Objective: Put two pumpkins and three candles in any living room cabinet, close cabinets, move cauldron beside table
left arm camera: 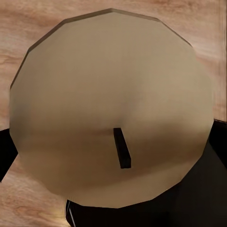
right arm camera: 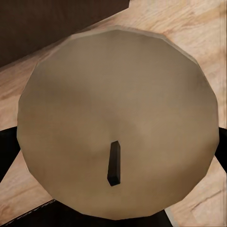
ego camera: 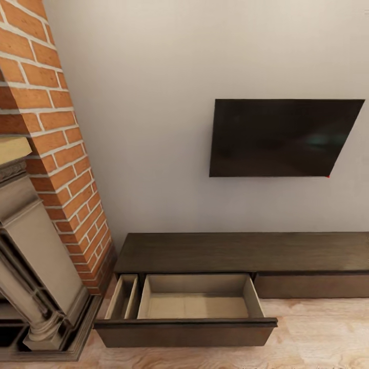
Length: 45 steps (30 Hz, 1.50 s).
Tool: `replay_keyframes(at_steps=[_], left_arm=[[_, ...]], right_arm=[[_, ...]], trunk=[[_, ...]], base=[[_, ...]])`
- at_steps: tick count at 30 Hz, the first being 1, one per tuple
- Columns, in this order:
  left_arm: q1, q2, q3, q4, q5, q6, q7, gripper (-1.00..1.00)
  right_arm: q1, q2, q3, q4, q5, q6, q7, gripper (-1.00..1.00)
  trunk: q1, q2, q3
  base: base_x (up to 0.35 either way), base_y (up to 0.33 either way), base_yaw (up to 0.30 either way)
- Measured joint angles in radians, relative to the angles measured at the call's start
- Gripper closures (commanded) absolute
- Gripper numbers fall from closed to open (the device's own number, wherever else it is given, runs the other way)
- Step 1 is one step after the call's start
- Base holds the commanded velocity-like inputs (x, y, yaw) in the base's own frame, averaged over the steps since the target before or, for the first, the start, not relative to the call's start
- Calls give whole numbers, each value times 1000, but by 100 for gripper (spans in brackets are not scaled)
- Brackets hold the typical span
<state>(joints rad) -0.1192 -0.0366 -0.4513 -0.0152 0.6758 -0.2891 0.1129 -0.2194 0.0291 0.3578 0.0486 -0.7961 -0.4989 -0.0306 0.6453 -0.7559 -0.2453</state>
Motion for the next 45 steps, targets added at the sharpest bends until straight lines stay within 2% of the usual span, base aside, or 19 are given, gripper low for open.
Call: replay_keyframes(at_steps=[13,29,45], left_arm=[[0,2,-1,0,0,0,0,100],[0,0,-1,0,-1,0,0,100],[0,2,-2,-4,-4,0,-1,100]], right_arm=[[0,1,-1,0,-1,-1,0,100],[0,2,-1,0,0,1,0,100],[2,2,0,-3,7,-7,6,100]], trunk=[[0,0,1],[0,0,1],[-61,112,52]], base=[[172,-158,-19],[36,-41,70],[0,0,1]])
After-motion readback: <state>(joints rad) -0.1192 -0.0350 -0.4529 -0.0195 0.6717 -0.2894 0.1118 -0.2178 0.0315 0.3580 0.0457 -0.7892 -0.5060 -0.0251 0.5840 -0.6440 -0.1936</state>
